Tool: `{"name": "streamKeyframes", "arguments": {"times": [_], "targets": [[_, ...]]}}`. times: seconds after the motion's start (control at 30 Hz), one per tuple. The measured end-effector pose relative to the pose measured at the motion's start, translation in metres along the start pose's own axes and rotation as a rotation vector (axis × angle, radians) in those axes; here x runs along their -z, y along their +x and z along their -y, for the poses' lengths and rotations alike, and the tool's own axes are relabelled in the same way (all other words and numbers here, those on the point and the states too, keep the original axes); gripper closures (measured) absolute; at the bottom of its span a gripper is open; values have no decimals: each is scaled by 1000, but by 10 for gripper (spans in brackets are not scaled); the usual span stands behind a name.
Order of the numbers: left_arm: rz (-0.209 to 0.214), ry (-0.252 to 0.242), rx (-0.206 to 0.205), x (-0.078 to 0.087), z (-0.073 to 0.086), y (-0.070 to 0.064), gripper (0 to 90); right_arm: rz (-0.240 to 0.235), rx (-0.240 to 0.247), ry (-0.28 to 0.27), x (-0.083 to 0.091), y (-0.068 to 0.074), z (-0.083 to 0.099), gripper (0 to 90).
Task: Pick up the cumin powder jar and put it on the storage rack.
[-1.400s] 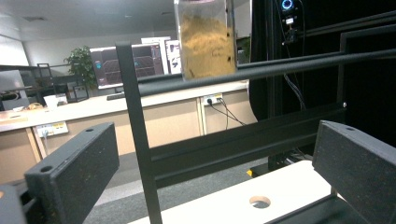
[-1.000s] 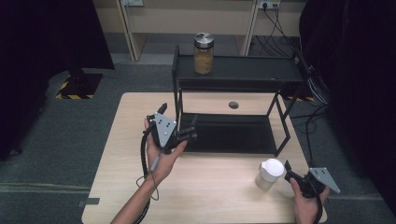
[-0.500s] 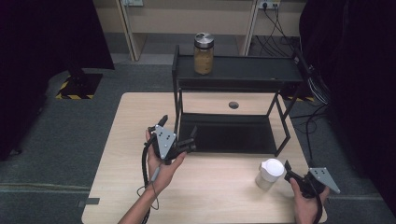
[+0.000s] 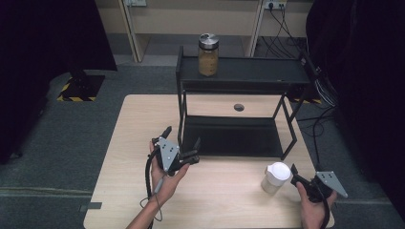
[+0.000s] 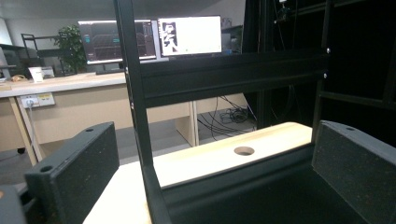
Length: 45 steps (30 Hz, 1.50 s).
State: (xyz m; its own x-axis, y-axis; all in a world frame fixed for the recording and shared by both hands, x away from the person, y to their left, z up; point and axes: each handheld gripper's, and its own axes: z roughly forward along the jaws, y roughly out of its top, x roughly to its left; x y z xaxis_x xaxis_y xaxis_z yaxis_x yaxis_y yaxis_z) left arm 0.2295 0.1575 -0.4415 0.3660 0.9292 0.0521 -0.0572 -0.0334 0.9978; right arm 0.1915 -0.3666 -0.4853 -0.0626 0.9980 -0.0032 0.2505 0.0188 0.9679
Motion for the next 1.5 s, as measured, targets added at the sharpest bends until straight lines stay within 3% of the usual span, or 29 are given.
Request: {"name": "streamKeyframes", "arguments": {"times": [0.7, 1.13, 1.27, 1.5], "targets": [[18, 80, 7, 14, 30, 2, 0, -1, 3, 0, 0, 0, 0, 76], [19, 144, 58, 22, 47, 10, 0, -3, 3, 0, 0, 0, 0, 75], [14, 170, 97, 22, 51, 12, 0, -4, 3, -1, 0, 0, 0, 76], [16, 192, 106, 20, 55, 11, 1, -4, 6, -1, 0, 0, 0, 76]]}}
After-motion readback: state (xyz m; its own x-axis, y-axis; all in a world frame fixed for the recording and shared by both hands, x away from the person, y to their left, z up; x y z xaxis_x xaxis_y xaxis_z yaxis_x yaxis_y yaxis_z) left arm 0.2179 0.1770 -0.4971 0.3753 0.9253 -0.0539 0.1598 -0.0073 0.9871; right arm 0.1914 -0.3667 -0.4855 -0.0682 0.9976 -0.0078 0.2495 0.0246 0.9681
